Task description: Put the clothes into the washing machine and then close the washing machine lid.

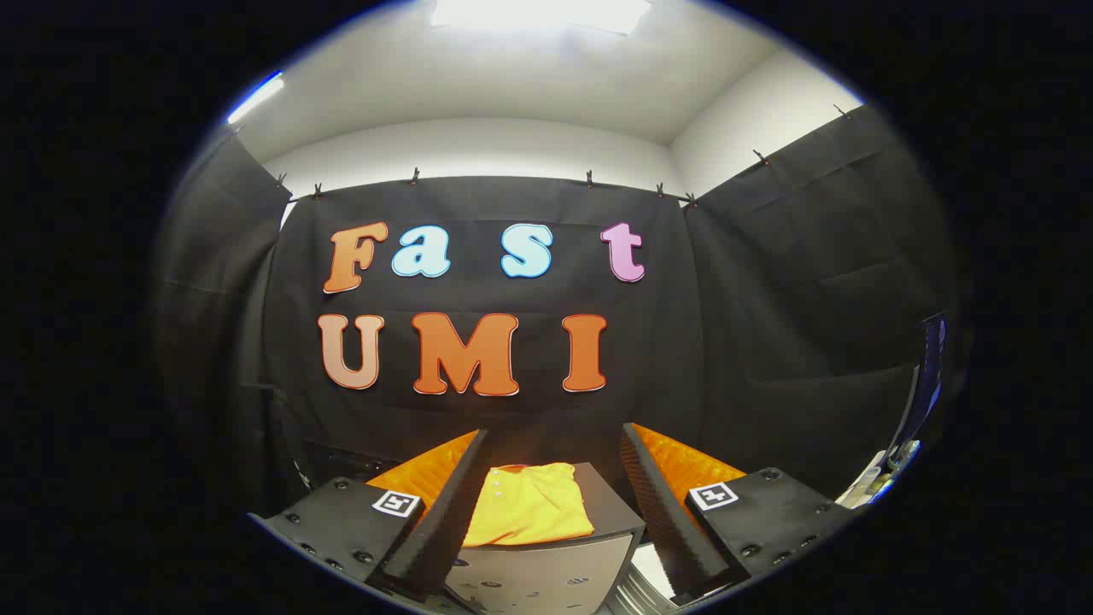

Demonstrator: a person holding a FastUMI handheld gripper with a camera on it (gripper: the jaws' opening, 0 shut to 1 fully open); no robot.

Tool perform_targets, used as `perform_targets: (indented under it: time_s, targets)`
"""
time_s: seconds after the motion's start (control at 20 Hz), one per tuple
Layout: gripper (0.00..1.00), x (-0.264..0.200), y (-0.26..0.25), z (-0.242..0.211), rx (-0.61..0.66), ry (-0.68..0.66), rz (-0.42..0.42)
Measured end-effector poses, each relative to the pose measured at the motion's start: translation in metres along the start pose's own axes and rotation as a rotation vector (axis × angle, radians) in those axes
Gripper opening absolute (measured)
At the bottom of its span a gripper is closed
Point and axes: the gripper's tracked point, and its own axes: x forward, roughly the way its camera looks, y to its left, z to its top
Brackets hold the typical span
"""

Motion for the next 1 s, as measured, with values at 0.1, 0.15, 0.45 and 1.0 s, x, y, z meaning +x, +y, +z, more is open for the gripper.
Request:
perform_targets:
  time_s: [0.1,0.15,0.45,1.0]
  targets:
    - [0.98,0.003,0.009,-0.003,0.007,0.016,0.008]
    - [0.99,0.005,0.011,-0.006,0.008,0.018,0.013]
    - [0.99,0.009,0.028,-0.007,-0.002,0.019,0.022]
    - [0.98,0.007,0.031,-0.007,0.003,0.031,0.004]
